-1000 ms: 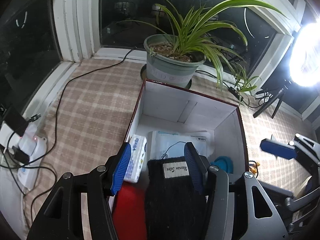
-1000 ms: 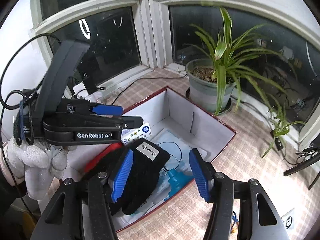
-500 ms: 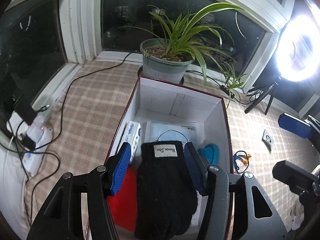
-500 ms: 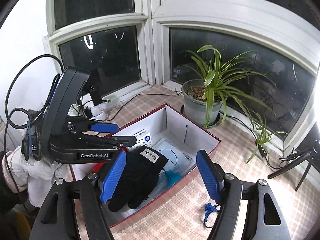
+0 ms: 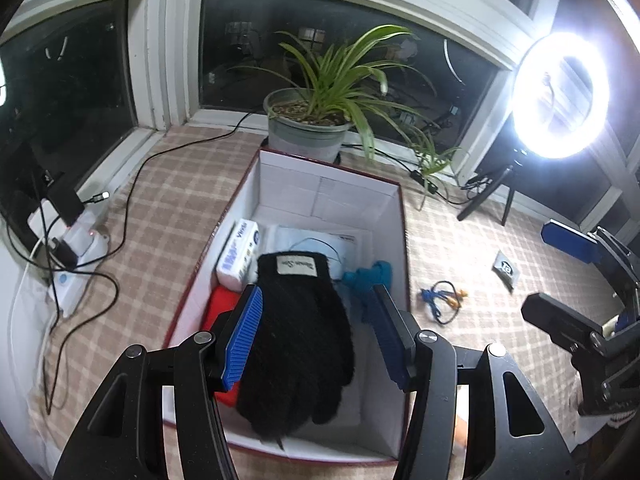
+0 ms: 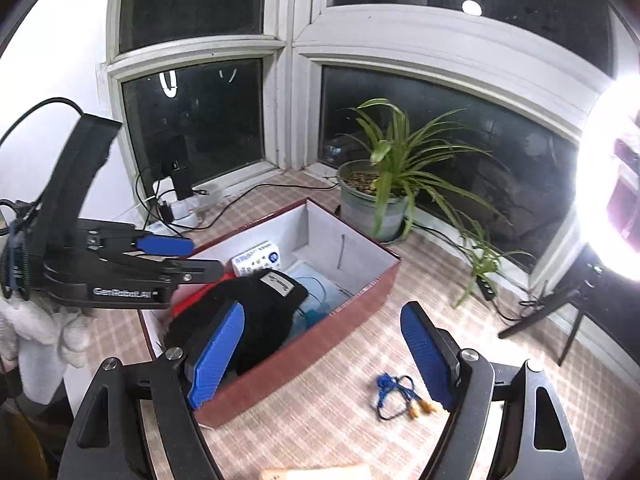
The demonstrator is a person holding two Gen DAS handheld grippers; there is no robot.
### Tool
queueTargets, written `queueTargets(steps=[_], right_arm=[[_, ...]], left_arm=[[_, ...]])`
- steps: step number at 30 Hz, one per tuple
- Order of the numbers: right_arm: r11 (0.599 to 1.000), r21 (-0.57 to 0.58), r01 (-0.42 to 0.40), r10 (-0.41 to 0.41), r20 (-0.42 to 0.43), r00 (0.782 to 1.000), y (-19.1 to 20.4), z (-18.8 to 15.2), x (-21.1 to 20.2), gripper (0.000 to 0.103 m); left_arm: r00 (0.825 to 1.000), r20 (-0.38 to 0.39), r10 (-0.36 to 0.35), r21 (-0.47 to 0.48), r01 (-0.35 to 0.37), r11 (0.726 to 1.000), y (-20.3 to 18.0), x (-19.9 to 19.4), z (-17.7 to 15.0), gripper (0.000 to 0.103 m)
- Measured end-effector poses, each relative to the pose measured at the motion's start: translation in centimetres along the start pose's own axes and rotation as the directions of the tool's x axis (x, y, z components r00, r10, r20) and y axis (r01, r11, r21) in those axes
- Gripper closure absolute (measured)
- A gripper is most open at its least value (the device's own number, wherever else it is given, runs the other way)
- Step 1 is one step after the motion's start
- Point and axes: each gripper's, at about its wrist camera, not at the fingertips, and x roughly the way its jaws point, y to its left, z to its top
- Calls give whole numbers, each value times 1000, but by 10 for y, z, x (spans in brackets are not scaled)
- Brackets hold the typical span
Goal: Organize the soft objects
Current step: 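Move both open grippers back toward the orange-and-white tissue package on the floor, then lower both grippers onto the orange-and-white tissue package and close them on it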
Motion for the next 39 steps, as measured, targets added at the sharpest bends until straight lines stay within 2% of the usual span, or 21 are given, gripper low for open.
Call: queueTargets(steps=[11, 19, 27, 32, 39], right_arm=[[995, 40, 90, -91, 23, 996, -14, -28, -44, 25], [985, 81, 149, -149, -1, 989, -33, -57, -68, 25], [967, 143, 213, -211, -27, 977, -54, -87, -91, 25], [954, 200, 225, -217, -62, 974, -70, -110, -99, 25], [923, 312, 225, -203, -104, 974, -94, -155, -117, 25]], left_arm=[[997, -3, -75, 47, 75, 996, -42, -19, -24, 49], [990, -54, -134, 97, 139, 986, -79, -9, -41, 49], [975, -118, -190, 138, 206, 969, -113, 2, -60, 49], [964, -161, -211, 153, 235, 960, -132, 14, -73, 49], [951, -215, -224, 125, 254, 959, -138, 36, -89, 49]])
